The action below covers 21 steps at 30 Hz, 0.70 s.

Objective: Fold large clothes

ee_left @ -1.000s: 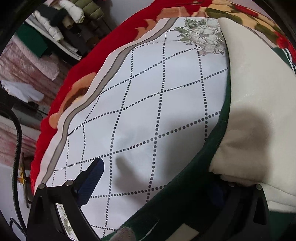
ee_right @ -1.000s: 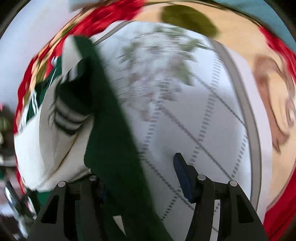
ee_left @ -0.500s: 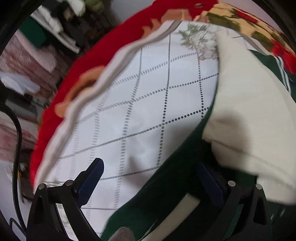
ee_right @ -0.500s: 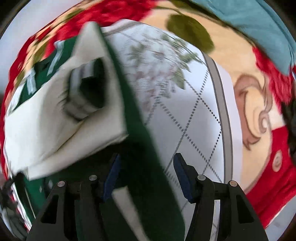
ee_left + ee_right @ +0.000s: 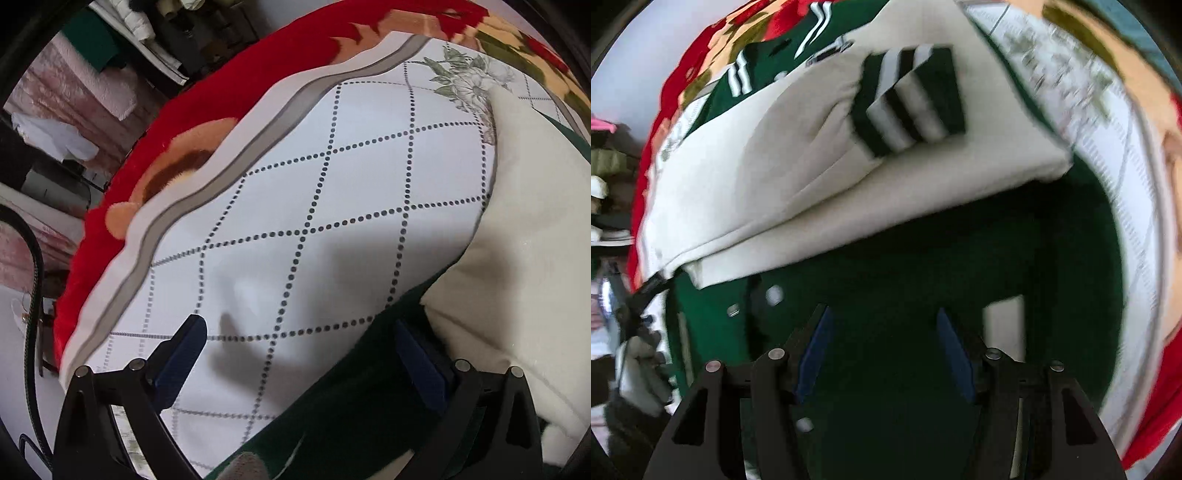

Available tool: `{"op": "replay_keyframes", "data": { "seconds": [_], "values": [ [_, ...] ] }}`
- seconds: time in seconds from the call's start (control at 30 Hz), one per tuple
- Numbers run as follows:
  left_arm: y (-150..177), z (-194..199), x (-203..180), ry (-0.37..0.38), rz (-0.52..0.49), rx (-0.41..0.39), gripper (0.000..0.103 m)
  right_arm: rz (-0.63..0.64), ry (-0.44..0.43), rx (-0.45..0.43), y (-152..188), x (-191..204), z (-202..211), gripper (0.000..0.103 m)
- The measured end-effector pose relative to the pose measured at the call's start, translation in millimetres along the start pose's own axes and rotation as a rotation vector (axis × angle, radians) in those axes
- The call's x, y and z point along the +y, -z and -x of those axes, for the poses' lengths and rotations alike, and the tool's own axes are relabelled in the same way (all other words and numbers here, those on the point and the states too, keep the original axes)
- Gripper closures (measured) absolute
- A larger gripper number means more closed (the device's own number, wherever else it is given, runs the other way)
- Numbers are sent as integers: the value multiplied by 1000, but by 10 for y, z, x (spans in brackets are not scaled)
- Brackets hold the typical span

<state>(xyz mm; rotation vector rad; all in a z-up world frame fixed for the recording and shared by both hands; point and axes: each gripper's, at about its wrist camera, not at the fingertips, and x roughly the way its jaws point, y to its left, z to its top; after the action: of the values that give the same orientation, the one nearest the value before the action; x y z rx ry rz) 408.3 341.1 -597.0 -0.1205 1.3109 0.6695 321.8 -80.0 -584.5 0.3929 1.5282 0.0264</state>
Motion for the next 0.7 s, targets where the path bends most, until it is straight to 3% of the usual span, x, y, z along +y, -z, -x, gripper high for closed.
{"op": "replay_keyframes", "data": {
  "seconds": [0.1,0.17,0.3,0.37,0.43,0.47,0.7],
  "values": [
    [130,291,35,2,-88,-58,0,27,-106,22,148,184,-84,43],
    [316,523,91,7,-156,-91,0,9,-245,75,271,332,-189,43],
    [700,678,176,-3,-244,-75,0,-70,-433,198,421,546,-576,43],
    [934,698,222,-16,-267,-47,0,-90,-445,248,466,655,-817,45],
    [1125,672,268,-20,-268,-12,0,-104,-454,284,492,751,-1032,88],
    [1179,662,284,-22,-263,2,0,-102,-426,280,503,797,-1093,94],
    [1461,779,421,21,-253,39,0,23,-281,80,452,868,-522,95]
  ]
}}
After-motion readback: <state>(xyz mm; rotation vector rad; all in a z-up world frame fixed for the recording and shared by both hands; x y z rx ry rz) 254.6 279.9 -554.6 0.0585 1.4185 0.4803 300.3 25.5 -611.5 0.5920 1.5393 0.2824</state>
